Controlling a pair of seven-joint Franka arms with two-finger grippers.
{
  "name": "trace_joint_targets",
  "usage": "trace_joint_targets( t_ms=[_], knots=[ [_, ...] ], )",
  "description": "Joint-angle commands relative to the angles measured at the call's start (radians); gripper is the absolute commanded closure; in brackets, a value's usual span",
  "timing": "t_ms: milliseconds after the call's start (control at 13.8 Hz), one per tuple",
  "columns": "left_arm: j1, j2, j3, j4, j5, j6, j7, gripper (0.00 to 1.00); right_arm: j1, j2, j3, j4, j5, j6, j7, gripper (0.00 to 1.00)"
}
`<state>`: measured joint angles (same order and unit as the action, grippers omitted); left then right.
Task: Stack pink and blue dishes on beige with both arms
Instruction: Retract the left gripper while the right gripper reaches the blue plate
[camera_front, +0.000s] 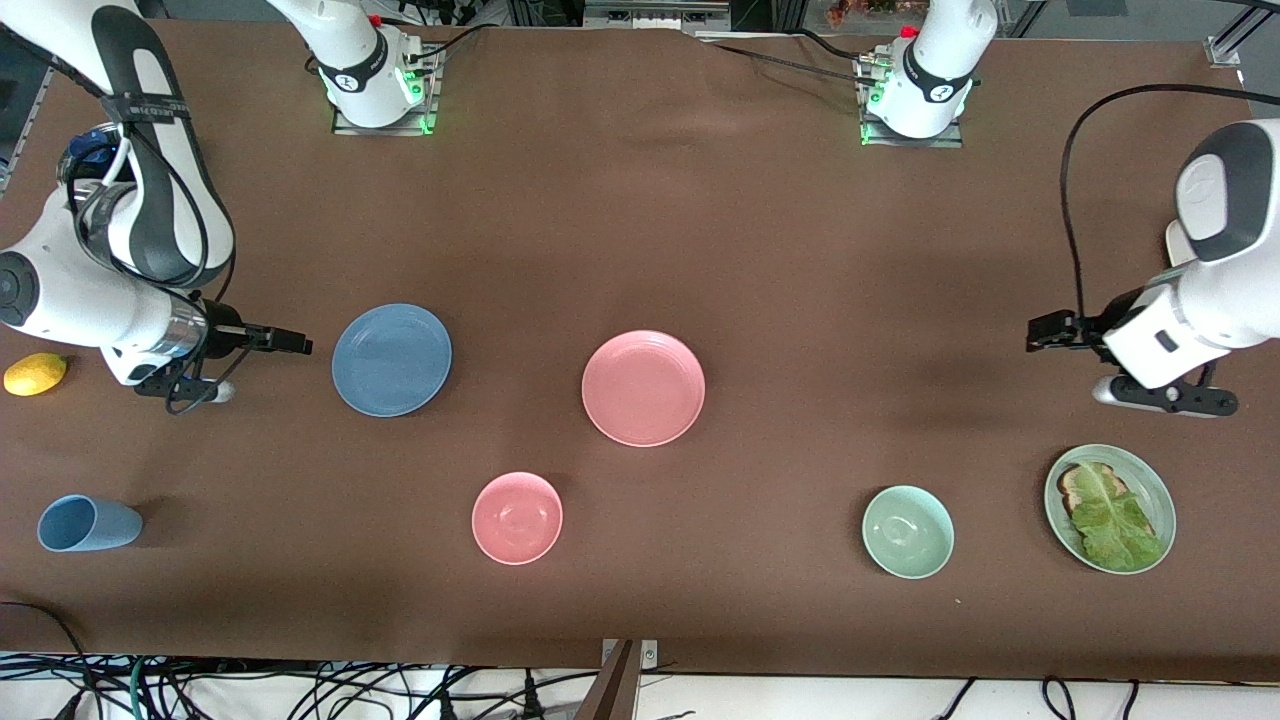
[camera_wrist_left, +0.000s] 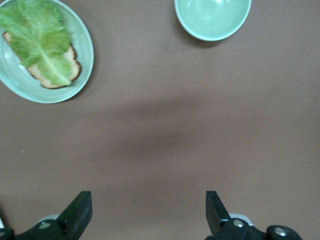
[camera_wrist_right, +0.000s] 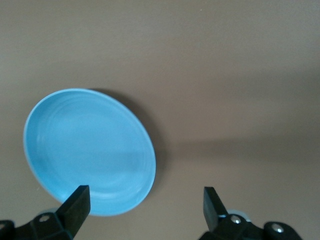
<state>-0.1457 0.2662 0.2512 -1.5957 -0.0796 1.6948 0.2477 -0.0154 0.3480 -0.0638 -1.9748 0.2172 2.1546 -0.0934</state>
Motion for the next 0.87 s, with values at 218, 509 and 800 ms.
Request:
trace_joint_targets(
  t_ms=[218, 509, 800],
  knots=[
    [0.047, -0.04, -0.003, 0.122, 0.018, -0.207, -0.081, 0.0, -0.008, 0.065, 0.032, -0.142, 0.021, 0.287, -0.049, 0.06],
    [0.164, -0.1, -0.205, 0.115, 0.024, -0.23, -0.185, 0.0, -0.008, 0.094, 0.038, -0.145, 0.022, 0.291, -0.051, 0.09],
    [0.172, -0.151, -0.296, 0.125, 0.118, -0.225, -0.205, 0.0, -0.006, 0.108, 0.061, -0.134, 0.027, 0.297, -0.091, 0.35]
  ],
)
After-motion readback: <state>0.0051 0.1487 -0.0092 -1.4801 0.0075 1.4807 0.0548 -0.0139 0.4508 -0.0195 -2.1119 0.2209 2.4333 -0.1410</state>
